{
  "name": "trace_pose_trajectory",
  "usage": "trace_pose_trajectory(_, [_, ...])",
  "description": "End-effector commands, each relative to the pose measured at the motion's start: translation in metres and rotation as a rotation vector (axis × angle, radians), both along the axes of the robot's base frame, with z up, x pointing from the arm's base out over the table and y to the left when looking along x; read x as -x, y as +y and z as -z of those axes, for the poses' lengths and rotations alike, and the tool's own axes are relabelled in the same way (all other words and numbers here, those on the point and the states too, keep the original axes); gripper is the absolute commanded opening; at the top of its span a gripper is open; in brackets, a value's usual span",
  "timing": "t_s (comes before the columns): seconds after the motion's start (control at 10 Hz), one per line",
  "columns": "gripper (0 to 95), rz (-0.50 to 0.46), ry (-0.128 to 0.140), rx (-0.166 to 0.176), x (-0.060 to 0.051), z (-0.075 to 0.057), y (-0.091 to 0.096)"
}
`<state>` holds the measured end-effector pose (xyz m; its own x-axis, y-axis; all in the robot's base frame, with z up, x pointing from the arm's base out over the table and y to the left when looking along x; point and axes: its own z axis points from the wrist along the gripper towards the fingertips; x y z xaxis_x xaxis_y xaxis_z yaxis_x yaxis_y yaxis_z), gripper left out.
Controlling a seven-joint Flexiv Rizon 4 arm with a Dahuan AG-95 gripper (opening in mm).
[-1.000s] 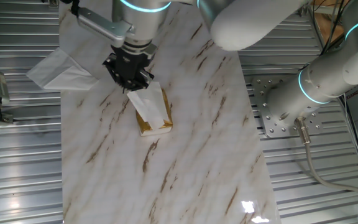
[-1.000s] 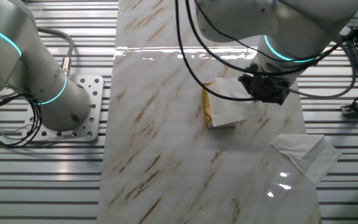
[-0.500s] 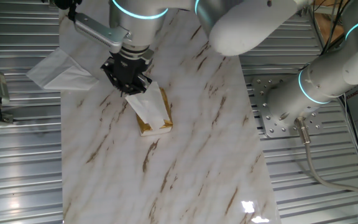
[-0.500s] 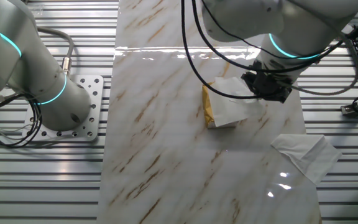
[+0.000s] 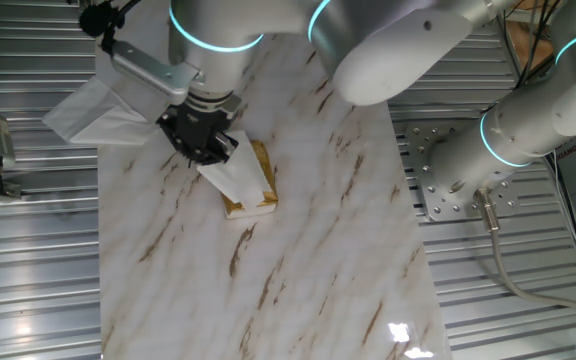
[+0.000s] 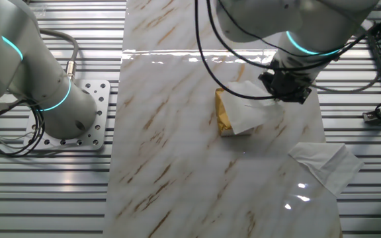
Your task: Pull out a napkin
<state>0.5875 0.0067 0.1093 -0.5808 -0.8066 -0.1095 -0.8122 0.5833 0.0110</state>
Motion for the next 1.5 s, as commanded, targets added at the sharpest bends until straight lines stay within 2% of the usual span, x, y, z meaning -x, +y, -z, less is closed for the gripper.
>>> trace_pose_trajectory(0.1, [0.0, 0.007, -0.003, 0.0, -0.003, 0.001, 0.006])
trace_pose_trajectory(0.5, [0.0, 0.025, 0.0, -0.004, -0.01, -0.002, 0.015])
trace_pose_trajectory(0.8, [0.0, 0.052, 0.023, -0.002, -0.021, -0.011, 0.024])
trace_pose_trajectory(1.0, [0.0, 0.047, 0.018, -0.002, -0.019, -0.01, 0.024])
trace_pose_trajectory(1.2, [0.0, 0.044, -0.002, -0.006, -0.012, -0.003, 0.02])
trace_pose_trajectory(1.4, [0.0, 0.04, -0.004, -0.004, -0.009, -0.001, 0.018])
trace_pose_trajectory(1.5, [19.0, 0.042, -0.002, -0.001, -0.009, 0.0, 0.018])
